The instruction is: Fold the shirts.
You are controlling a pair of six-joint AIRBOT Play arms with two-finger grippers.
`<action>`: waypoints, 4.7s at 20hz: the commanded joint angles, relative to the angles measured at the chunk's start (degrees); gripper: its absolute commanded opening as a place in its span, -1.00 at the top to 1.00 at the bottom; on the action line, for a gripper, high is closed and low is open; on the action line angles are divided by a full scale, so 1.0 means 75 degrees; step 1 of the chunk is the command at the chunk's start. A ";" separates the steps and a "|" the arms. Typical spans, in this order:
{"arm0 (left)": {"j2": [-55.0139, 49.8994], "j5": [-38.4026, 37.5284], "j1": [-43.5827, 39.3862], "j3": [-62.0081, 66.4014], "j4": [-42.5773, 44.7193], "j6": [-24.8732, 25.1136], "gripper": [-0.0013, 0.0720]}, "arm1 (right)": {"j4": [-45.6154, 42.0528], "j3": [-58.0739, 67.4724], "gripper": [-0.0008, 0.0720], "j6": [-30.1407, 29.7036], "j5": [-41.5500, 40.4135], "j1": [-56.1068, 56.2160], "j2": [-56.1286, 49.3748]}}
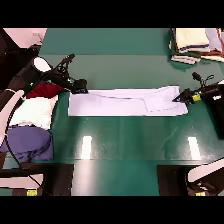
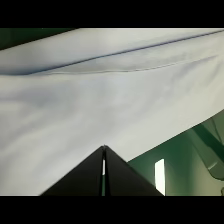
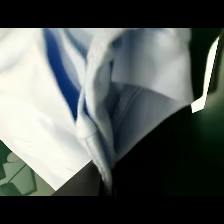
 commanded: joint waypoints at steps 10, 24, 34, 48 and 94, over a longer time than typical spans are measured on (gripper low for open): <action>-0.2742 0.0064 -0.2145 0.3002 -0.0079 -0.0140 0.88 | 0.0662 0.0012 0.93 0.1999 0.0425 0.0379 0.2532; -0.4360 0.0530 -0.2894 0.4310 -0.0565 -0.0259 0.88 | 0.1533 0.4153 0.94 0.3229 0.1218 0.3620 0.1897; -0.3975 0.0093 -0.2550 0.4313 0.0009 -0.0254 0.88 | 0.1533 0.4546 0.94 0.3016 0.0895 0.4538 0.1530; -0.0600 -0.1323 0.1364 0.4310 0.1096 0.0009 0.88 | 0.1559 0.4552 0.86 0.1125 -0.2620 0.7956 -0.0344; -0.0262 -0.2124 -0.0361 0.4301 0.1035 0.0408 0.88 | -0.0356 0.1580 0.93 0.2282 -0.0431 0.3008 0.2594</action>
